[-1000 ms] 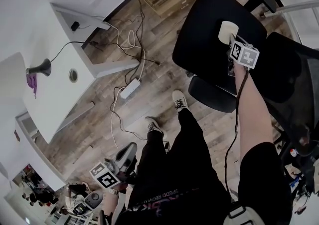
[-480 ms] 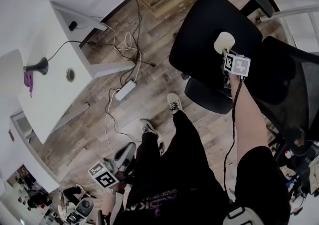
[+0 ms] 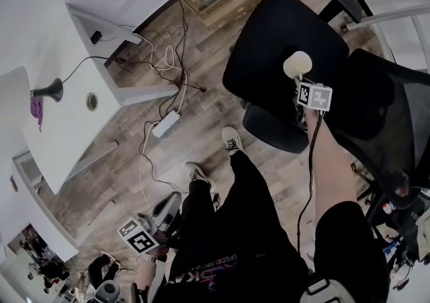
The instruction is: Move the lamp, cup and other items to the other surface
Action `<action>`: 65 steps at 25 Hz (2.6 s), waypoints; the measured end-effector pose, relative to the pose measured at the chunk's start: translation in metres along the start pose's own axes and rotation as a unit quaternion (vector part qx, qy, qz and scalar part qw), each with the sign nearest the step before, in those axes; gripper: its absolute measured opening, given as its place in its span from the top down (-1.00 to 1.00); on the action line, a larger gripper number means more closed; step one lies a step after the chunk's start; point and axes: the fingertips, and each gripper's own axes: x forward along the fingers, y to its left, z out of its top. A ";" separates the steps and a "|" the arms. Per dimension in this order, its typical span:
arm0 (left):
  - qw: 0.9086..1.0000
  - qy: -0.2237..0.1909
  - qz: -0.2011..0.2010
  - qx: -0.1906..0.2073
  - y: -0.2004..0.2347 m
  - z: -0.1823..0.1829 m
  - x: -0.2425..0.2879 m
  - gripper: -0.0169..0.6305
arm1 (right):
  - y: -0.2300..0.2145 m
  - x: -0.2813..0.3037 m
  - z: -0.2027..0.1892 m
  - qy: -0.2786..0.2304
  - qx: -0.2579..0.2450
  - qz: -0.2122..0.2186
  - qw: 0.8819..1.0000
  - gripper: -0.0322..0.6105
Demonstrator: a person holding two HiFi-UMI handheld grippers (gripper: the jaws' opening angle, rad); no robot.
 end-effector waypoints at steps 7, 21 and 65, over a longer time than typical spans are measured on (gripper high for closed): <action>1.000 0.000 -0.003 0.005 -0.005 -0.006 0.002 0.96 | -0.010 -0.004 -0.007 0.004 0.008 0.003 1.000 0.69; 0.999 -0.023 -0.026 0.009 -0.003 -0.006 -0.003 0.96 | -0.037 -0.045 -0.011 0.015 -0.042 -0.002 0.999 0.70; 0.961 -0.256 -0.073 0.069 0.036 -0.076 -0.298 0.96 | 0.611 -0.394 -0.312 0.058 -0.244 0.580 0.775 0.89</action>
